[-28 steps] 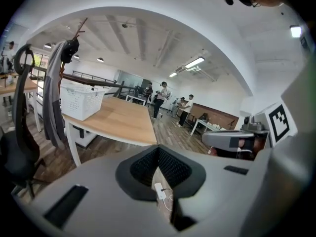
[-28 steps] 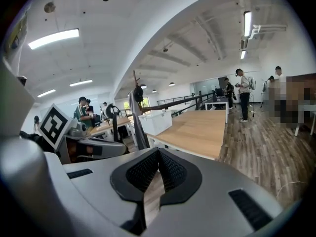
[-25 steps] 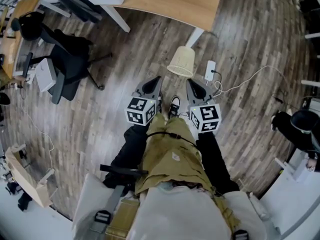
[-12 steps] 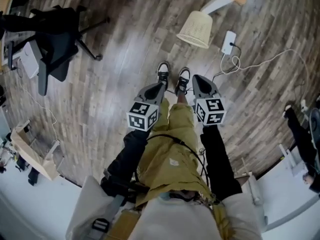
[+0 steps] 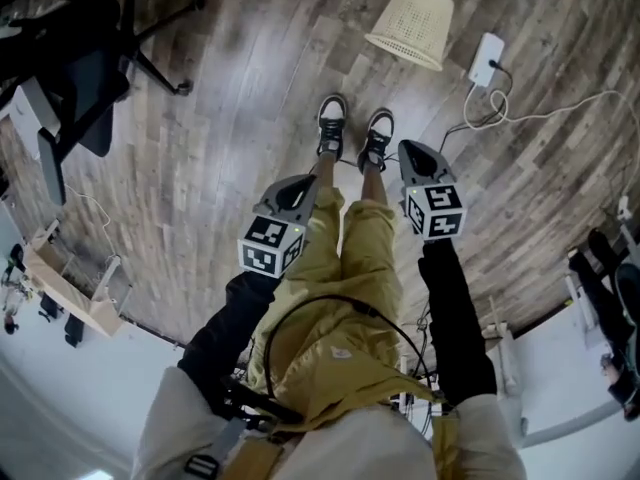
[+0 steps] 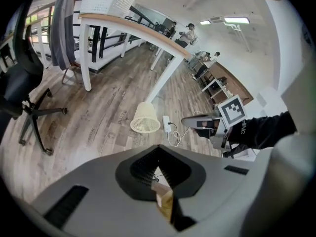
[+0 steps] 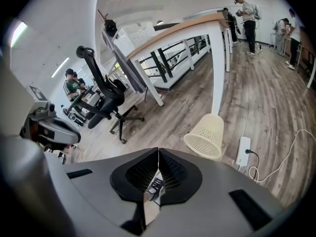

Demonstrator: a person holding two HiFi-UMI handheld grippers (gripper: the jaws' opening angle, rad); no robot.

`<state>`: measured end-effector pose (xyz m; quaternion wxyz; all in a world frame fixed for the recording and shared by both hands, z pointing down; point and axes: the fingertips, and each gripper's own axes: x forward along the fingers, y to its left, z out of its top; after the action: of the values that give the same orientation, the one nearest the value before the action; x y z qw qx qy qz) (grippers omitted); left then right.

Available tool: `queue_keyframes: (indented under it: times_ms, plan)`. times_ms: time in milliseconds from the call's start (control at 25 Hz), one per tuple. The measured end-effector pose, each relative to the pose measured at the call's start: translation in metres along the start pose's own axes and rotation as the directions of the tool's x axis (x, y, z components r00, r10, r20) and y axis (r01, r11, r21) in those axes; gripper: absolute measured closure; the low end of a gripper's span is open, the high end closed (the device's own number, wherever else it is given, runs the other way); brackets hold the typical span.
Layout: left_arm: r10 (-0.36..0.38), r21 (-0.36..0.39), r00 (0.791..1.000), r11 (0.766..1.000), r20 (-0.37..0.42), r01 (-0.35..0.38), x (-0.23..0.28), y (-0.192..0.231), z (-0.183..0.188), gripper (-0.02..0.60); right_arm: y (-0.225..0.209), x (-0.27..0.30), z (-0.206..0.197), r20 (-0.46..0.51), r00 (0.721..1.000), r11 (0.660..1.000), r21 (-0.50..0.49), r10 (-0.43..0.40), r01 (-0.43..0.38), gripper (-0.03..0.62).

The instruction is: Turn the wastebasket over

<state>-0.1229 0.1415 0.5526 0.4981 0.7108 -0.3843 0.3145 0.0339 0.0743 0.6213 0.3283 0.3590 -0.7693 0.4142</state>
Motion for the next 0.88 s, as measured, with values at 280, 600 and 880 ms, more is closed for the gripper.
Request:
queue_keyframes:
  times_ms: [280, 600, 880]
  plan:
    - [-0.097, 0.008, 0.995, 0.995, -0.021, 0.097, 0.050, 0.024, 0.030, 0.580, -0.034, 0.057, -0.006, -0.047, 0.999, 0.996, -0.085, 0.009, -0.013, 0.574]
    - [-0.116, 0.009, 0.992, 0.993, -0.052, 0.116, 0.153, 0.058, 0.070, 0.580, -0.100, 0.133, 0.004, -0.085, 0.994, 0.990, -0.132, -0.065, 0.053, 0.572]
    - [-0.088, 0.009, 0.992, 0.996, -0.094, 0.089, 0.230, 0.074, 0.090, 0.580, -0.134, 0.174, 0.004, -0.137, 0.986, 0.987, -0.144, -0.095, 0.075, 0.572]
